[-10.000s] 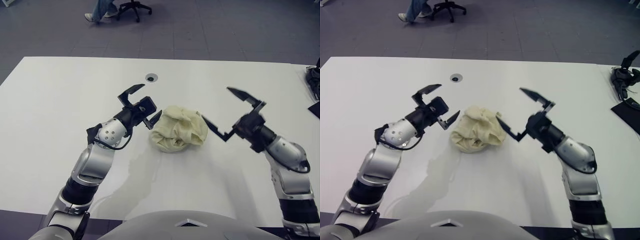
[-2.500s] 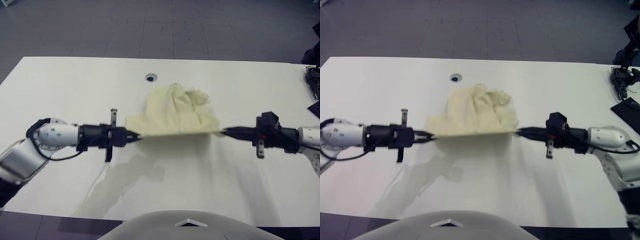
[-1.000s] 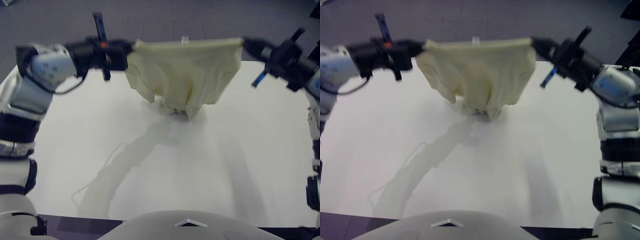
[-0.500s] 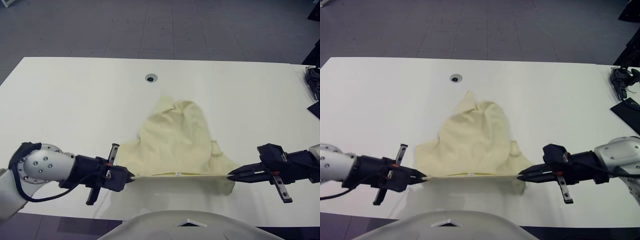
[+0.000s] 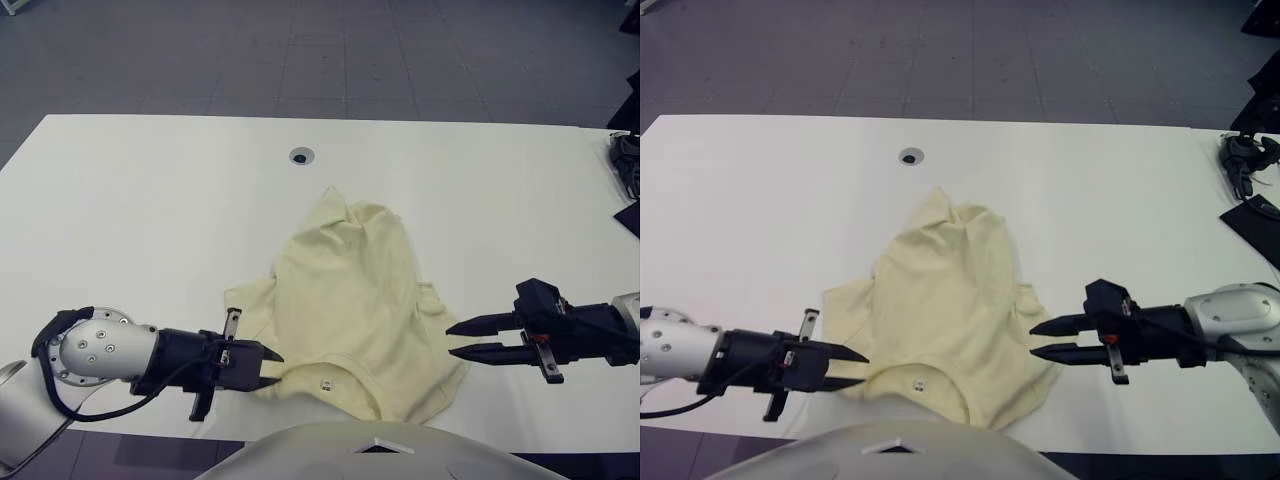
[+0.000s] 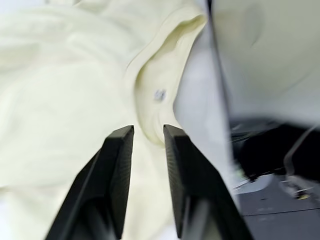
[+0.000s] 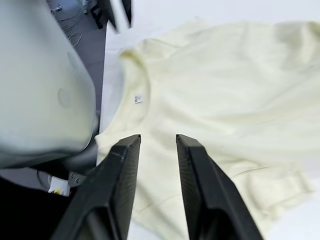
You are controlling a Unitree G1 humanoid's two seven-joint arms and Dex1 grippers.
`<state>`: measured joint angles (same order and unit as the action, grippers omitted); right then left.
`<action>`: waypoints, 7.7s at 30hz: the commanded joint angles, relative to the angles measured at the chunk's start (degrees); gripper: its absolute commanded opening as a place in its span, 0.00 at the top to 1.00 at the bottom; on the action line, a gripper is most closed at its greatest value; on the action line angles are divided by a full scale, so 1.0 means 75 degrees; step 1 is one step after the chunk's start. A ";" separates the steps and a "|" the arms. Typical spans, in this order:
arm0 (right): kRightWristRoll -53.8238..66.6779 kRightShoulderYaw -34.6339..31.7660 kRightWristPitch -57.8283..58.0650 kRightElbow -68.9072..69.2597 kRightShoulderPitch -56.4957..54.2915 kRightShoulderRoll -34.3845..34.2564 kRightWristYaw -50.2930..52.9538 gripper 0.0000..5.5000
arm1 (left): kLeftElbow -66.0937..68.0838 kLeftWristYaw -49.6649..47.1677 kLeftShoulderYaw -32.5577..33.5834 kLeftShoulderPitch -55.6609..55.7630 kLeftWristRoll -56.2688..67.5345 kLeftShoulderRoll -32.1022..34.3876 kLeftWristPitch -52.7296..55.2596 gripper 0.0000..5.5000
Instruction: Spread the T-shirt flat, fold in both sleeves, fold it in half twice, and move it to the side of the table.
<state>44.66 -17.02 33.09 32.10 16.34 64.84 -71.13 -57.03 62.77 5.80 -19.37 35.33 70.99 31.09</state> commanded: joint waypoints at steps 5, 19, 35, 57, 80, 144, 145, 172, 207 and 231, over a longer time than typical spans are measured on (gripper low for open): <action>-0.3870 0.2077 -0.1972 -0.2512 -0.3700 -0.2320 0.3725 0.48 | 0.2975 -0.2628 -0.1931 0.4419 -0.2175 -0.2441 0.0209 0.51; -0.7191 0.4363 -0.5852 -0.8259 -0.6684 -0.3981 0.4151 0.03 | 0.8357 -0.3956 -0.3886 0.7307 -0.5318 -0.5789 -0.2367 0.04; -0.7111 0.3846 -0.6568 -0.9722 -0.7515 -0.4507 0.4244 0.02 | 0.9253 -0.3530 -0.3965 0.6775 -0.6350 -0.5800 -0.3369 0.02; -0.7484 0.3847 -0.6738 -0.9798 -0.6929 -0.4445 0.4395 0.02 | 0.9311 -0.3554 -0.3700 0.6072 -0.6810 -0.5717 -0.3485 0.02; -0.8325 0.3999 -0.6617 -1.2246 -0.7888 -0.3707 0.5486 0.02 | 0.7873 -0.3852 -0.3472 0.4418 -0.6849 -0.5804 -0.2729 0.02; -0.9561 0.5433 -0.6676 -1.1345 -0.7547 -0.3994 0.6022 0.02 | 0.8764 -0.4194 -0.3025 0.5018 -0.6795 -0.6249 -0.2435 0.02; -0.9539 0.5393 -0.6624 -1.1288 -0.7562 -0.4005 0.6024 0.02 | 0.8989 -0.4223 -0.2995 0.5194 -0.6810 -0.6246 -0.2476 0.02; -0.5185 0.2571 -0.3842 -0.4225 -0.4426 -0.4393 0.4750 0.02 | 0.9555 -0.6043 -0.0719 0.6875 -0.5726 -0.5839 -0.2658 0.02; -0.8365 0.3255 -0.4156 -0.5330 -0.4052 -0.3863 0.6455 0.02 | 0.3682 -0.5203 -0.1098 0.4921 -0.5637 -0.5445 0.0874 0.02; -0.5786 -0.0121 -0.3120 -0.2734 -0.3270 -0.4686 0.7739 0.02 | 0.0938 -0.6159 0.1920 -0.2054 -0.1290 -1.0487 0.3276 0.46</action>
<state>1.27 -18.36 8.79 10.97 -8.15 29.66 -12.88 -52.81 15.98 18.97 -33.94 23.07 -7.02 55.45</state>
